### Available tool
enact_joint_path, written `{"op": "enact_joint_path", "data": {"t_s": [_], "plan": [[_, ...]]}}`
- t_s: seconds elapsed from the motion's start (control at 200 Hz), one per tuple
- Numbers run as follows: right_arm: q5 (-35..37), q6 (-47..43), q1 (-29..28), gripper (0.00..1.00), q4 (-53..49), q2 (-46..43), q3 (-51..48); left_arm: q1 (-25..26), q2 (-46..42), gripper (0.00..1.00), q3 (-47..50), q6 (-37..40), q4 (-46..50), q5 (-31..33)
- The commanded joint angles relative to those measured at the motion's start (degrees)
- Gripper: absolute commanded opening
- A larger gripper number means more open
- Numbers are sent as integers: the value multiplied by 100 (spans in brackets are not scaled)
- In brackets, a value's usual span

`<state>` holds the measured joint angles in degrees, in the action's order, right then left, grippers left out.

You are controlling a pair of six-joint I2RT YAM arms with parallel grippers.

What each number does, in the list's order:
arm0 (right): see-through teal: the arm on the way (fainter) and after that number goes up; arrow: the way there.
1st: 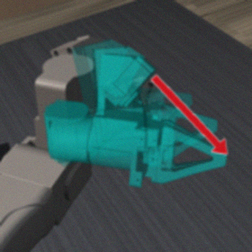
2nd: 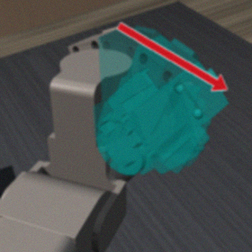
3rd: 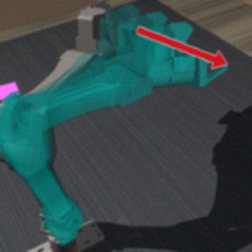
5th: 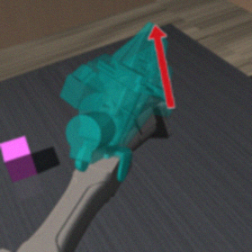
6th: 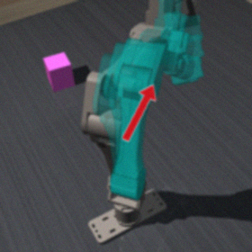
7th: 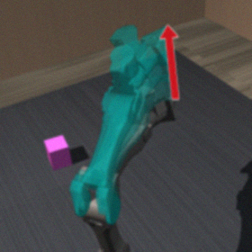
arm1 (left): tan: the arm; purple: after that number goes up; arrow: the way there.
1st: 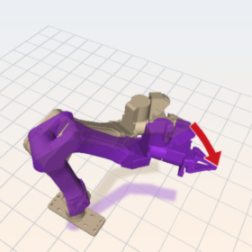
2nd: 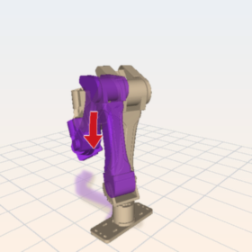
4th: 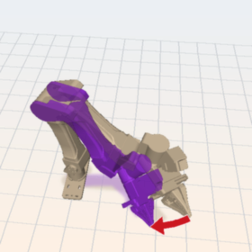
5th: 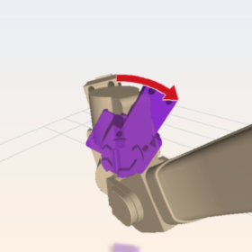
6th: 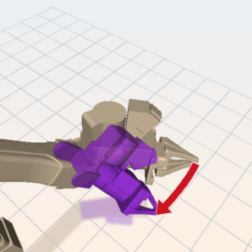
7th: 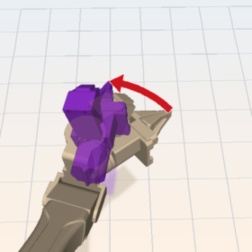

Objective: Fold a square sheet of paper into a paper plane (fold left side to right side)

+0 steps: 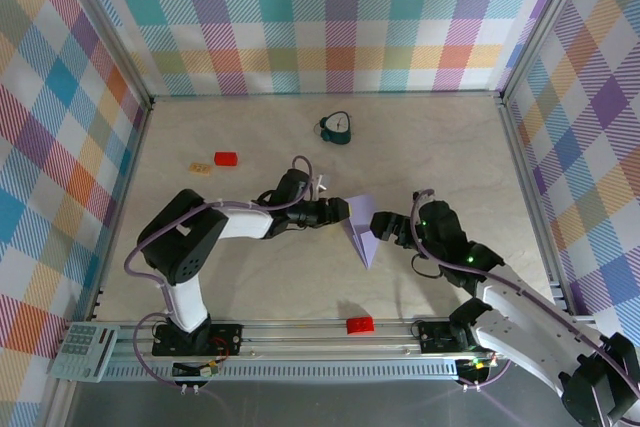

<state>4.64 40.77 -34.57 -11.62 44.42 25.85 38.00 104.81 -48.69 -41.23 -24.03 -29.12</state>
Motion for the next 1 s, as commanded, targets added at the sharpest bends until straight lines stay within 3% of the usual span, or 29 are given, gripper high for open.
{"op": "enact_joint_path", "data": {"t_s": [0.0, 0.3, 0.665, 0.995], "plan": [[19, 136, 20, 99, -47, -208, -100, 102, 261, 55, -283, -206, -257, -208], [108, 198, 19, 99, -173, -469, -212, 164, 732, 38, -668, -244, -285, -427], [125, 199, 20, 99, -162, -439, -203, -32, 194, 1, -343, 49, -206, -490], [24, 181, 20, 99, 92, -188, -185, -834, -1152, 0, 546, 494, -314, -1121]]}}
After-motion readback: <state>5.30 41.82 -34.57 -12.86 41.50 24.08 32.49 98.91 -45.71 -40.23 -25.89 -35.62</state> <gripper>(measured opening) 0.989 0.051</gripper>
